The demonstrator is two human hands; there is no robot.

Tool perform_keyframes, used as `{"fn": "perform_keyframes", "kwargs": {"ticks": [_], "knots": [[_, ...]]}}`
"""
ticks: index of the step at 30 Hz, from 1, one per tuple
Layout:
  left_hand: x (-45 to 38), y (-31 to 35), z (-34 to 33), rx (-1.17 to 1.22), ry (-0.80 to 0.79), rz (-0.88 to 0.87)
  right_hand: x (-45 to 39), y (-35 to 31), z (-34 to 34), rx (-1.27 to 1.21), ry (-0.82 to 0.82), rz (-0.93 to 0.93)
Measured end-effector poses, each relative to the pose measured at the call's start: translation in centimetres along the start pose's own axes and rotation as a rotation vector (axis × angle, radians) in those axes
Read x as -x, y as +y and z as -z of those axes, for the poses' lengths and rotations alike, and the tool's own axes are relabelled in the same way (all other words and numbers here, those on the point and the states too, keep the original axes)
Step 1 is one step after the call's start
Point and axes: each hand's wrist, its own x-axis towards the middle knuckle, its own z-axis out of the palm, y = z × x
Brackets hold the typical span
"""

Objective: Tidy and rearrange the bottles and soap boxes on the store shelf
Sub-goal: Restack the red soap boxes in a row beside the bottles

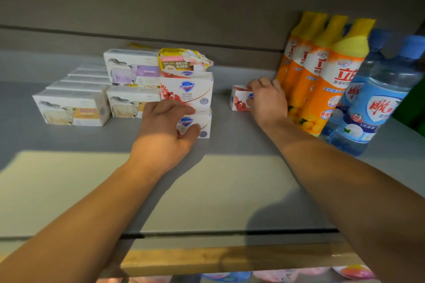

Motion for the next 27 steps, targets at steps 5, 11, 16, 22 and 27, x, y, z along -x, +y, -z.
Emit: {"fn": "perform_keyframes", "kwargs": {"ticks": [5, 11, 16, 22, 27], "knots": [[-0.1, -0.2, 0.0, 0.01, -0.007, -0.003, -2.0, 0.1, -1.1, 0.005, -0.02, -0.08], [-0.4, -0.2, -0.1, 0.032, 0.01, 0.012, -3.5, 0.9, -2.4, 0.026, -0.027, -0.14], [-0.4, -0.2, -0.2, 0.034, 0.017, 0.002, -4.1, 1.0, -3.0, 0.025, -0.05, -0.163], [-0.5, -0.3, -0.2, 0.047, 0.024, 0.012, -3.6, 0.5, -3.2, 0.011, -0.037, -0.172], [-0.4, -0.2, -0.2, 0.06, 0.038, 0.007, -3.1, 0.2, -3.1, 0.002, -0.057, -0.174]]}}
